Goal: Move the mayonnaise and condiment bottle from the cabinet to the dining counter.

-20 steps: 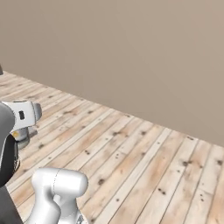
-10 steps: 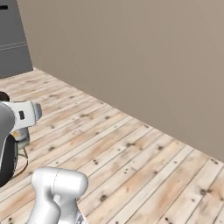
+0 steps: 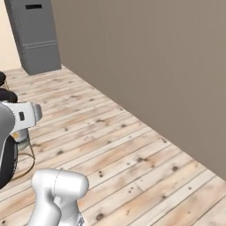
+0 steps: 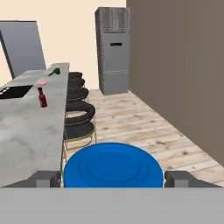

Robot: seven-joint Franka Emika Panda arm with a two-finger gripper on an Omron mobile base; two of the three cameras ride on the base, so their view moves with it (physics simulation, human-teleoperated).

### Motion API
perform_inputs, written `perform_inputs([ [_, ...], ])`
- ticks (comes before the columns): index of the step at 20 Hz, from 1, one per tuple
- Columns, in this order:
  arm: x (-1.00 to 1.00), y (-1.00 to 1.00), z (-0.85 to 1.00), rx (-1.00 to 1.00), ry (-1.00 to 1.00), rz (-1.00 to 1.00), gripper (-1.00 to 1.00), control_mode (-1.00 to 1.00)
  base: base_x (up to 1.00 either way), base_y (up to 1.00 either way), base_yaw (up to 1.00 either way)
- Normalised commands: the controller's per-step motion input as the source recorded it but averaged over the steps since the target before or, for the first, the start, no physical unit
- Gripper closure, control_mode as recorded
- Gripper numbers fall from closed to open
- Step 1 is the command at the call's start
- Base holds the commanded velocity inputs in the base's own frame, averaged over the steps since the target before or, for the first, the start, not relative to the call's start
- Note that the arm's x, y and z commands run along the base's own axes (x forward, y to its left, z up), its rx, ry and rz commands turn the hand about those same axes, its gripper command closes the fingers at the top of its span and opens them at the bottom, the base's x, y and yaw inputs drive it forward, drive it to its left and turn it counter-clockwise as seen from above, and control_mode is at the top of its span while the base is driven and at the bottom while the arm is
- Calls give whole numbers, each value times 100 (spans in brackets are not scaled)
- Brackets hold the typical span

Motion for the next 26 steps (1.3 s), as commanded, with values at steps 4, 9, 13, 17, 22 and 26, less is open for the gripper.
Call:
perform_inputs([
  [4,0,0,0,0,0,0,100,100,53,-50,38],
  [9,0,0,0,0,0,0,100,100,54,-43,37],
  [13,0,0,0,0,0,0,100,100,57,-40,38],
  [17,0,0,0,0,0,0,100,100,64,-37,38],
  [22,0,0,0,0,0,0,100,100,74,-35,38],
  [26,0,0,0,0,0,0,100,100,87,-34,39],
])
